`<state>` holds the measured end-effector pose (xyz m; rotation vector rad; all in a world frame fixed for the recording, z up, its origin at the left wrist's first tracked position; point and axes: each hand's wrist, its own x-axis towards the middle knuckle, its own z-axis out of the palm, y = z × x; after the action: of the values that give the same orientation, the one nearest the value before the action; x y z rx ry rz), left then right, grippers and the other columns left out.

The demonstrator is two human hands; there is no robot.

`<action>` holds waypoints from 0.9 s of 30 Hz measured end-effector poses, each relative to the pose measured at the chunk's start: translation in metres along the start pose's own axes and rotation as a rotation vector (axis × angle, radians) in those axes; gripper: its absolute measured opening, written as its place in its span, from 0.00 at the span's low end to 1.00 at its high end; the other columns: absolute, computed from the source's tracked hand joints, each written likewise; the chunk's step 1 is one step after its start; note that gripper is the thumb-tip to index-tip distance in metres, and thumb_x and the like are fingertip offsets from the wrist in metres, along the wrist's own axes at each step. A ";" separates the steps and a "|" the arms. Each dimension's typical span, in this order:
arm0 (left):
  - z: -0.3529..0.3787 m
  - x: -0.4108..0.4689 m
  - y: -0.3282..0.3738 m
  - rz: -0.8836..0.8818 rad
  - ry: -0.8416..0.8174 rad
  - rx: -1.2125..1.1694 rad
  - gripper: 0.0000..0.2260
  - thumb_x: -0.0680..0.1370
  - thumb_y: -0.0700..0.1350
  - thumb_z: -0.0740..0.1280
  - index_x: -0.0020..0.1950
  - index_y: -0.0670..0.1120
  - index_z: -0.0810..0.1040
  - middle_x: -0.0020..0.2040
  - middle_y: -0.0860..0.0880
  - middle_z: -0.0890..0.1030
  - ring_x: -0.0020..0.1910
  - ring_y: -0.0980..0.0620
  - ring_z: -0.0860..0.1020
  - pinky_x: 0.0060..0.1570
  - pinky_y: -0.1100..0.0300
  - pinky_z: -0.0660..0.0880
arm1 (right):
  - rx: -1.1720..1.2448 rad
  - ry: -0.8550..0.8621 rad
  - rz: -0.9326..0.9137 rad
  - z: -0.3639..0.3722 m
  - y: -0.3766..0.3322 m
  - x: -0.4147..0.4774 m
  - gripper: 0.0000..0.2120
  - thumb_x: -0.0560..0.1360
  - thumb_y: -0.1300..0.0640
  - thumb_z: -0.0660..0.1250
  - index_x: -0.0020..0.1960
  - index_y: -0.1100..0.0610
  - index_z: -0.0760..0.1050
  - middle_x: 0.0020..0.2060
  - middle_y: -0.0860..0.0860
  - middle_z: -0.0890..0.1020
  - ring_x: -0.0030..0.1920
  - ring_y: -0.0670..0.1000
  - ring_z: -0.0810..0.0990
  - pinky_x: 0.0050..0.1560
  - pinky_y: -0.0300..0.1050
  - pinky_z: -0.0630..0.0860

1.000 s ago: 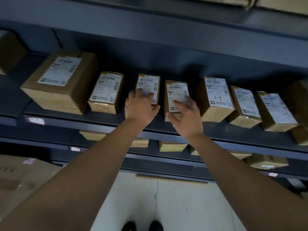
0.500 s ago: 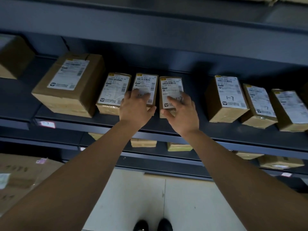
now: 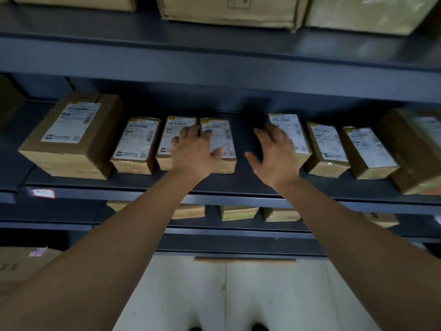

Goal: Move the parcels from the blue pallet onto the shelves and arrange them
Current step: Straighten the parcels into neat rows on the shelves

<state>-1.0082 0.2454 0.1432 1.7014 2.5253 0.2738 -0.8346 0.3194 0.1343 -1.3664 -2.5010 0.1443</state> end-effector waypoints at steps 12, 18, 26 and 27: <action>0.037 0.007 0.151 0.043 -0.050 -0.118 0.33 0.76 0.64 0.61 0.76 0.50 0.59 0.73 0.43 0.63 0.70 0.41 0.63 0.65 0.47 0.66 | -0.091 -0.194 0.318 -0.035 0.166 -0.027 0.30 0.77 0.41 0.62 0.75 0.51 0.59 0.75 0.60 0.58 0.74 0.62 0.58 0.69 0.58 0.62; 0.055 0.011 0.191 -0.057 -0.017 -0.072 0.37 0.73 0.69 0.60 0.77 0.54 0.56 0.76 0.41 0.53 0.72 0.39 0.60 0.66 0.44 0.65 | 0.046 -0.234 0.303 -0.023 0.198 -0.026 0.30 0.76 0.36 0.59 0.74 0.46 0.63 0.73 0.60 0.61 0.69 0.64 0.66 0.66 0.57 0.69; 0.061 0.016 0.187 -0.039 0.100 -0.075 0.28 0.76 0.58 0.65 0.73 0.49 0.64 0.73 0.42 0.61 0.68 0.40 0.64 0.63 0.46 0.68 | 0.226 -0.152 0.192 -0.007 0.191 -0.021 0.20 0.78 0.51 0.65 0.69 0.48 0.71 0.67 0.54 0.72 0.62 0.57 0.75 0.58 0.50 0.75; 0.060 0.016 0.183 -0.018 0.100 -0.078 0.28 0.76 0.57 0.66 0.73 0.49 0.64 0.73 0.43 0.61 0.68 0.40 0.64 0.63 0.46 0.69 | 0.238 -0.152 0.173 -0.006 0.187 -0.020 0.20 0.78 0.52 0.65 0.69 0.48 0.71 0.66 0.53 0.72 0.62 0.57 0.75 0.59 0.50 0.75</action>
<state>-0.8376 0.3330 0.1200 1.6754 2.5611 0.4617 -0.6716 0.4045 0.0941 -1.5169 -2.3850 0.5828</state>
